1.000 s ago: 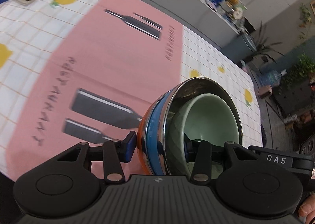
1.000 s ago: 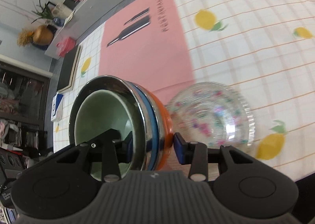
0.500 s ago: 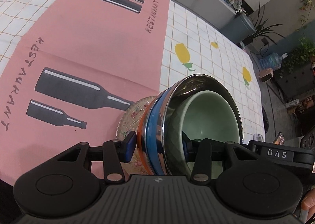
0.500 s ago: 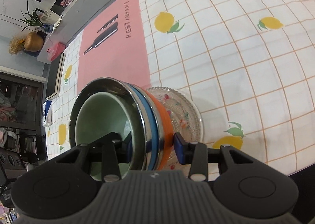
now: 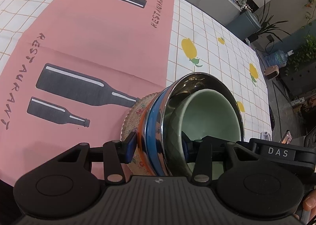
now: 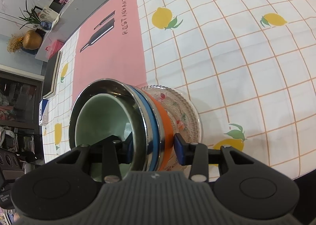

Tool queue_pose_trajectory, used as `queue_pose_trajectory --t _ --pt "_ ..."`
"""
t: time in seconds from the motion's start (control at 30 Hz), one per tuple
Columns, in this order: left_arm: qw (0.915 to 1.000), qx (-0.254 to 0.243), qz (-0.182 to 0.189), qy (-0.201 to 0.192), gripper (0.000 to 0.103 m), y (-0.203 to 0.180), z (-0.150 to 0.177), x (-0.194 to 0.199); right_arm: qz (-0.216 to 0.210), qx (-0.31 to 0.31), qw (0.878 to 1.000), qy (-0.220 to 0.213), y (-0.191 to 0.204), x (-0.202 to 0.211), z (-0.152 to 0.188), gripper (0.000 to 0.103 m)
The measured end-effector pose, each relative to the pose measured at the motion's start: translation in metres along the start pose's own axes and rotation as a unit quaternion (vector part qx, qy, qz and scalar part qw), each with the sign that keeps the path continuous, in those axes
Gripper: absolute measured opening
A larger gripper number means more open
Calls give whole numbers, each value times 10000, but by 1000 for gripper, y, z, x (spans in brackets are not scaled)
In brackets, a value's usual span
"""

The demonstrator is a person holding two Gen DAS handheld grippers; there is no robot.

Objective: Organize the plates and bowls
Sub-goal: 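Lower the bowl stack onto the stacked plates with both grippers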

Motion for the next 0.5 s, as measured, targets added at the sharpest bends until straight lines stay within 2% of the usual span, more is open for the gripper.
queue_pose_trajectory --t 0.5 --pt "9996 -175 -202 -24 51 -7 0 0 -134 -177 9997 44 -6 -1 -2 40"
Point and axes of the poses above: each gripper's, at about its wrist camera, not at the fingertips, and x roughly against the way its jaws point, y to its left, z to its underside, the point moved 8 cm from there along -x, roughly the way its jaws point, and after that the axes turned 8 degrees about y, right-handed, at the moved point
